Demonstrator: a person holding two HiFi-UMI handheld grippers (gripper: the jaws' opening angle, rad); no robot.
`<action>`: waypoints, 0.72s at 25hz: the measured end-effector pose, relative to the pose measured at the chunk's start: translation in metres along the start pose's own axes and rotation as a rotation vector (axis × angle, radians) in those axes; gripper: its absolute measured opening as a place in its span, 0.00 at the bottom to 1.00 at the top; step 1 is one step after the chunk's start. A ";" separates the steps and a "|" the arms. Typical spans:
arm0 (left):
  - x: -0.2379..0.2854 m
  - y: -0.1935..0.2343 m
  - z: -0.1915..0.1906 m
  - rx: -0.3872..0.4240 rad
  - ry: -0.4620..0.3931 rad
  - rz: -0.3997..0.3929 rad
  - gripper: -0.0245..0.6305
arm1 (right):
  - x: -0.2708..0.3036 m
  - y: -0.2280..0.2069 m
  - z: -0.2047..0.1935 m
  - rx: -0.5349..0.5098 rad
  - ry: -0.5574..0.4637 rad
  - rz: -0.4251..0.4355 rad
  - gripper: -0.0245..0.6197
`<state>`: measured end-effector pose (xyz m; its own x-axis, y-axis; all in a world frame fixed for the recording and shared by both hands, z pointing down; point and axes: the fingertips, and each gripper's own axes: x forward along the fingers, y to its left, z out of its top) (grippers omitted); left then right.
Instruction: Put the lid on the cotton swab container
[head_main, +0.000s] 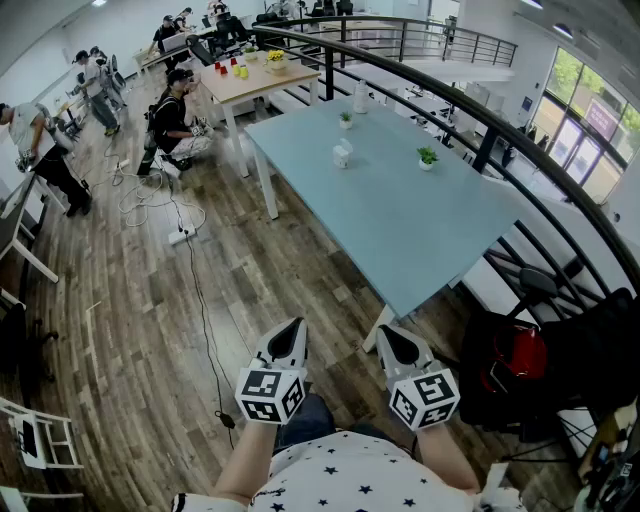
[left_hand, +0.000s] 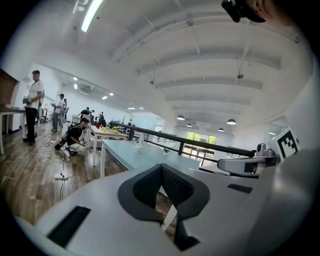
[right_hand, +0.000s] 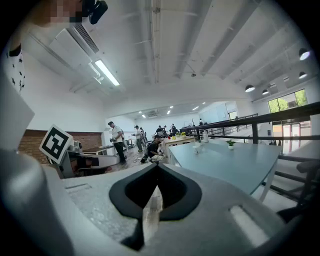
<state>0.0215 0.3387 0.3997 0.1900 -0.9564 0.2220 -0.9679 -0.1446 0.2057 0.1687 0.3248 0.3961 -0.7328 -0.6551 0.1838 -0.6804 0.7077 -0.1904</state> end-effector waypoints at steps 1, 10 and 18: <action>-0.004 -0.005 -0.001 -0.007 -0.003 0.001 0.04 | -0.006 0.001 -0.001 -0.006 0.007 0.003 0.05; -0.022 -0.030 -0.006 -0.010 -0.023 0.000 0.04 | -0.038 0.002 -0.002 -0.025 0.017 0.004 0.05; -0.024 -0.038 -0.010 -0.009 -0.017 -0.007 0.04 | -0.037 0.004 -0.002 -0.038 0.030 0.022 0.05</action>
<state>0.0558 0.3692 0.3958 0.1943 -0.9594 0.2047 -0.9650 -0.1494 0.2157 0.1933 0.3524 0.3900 -0.7466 -0.6315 0.2093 -0.6631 0.7316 -0.1582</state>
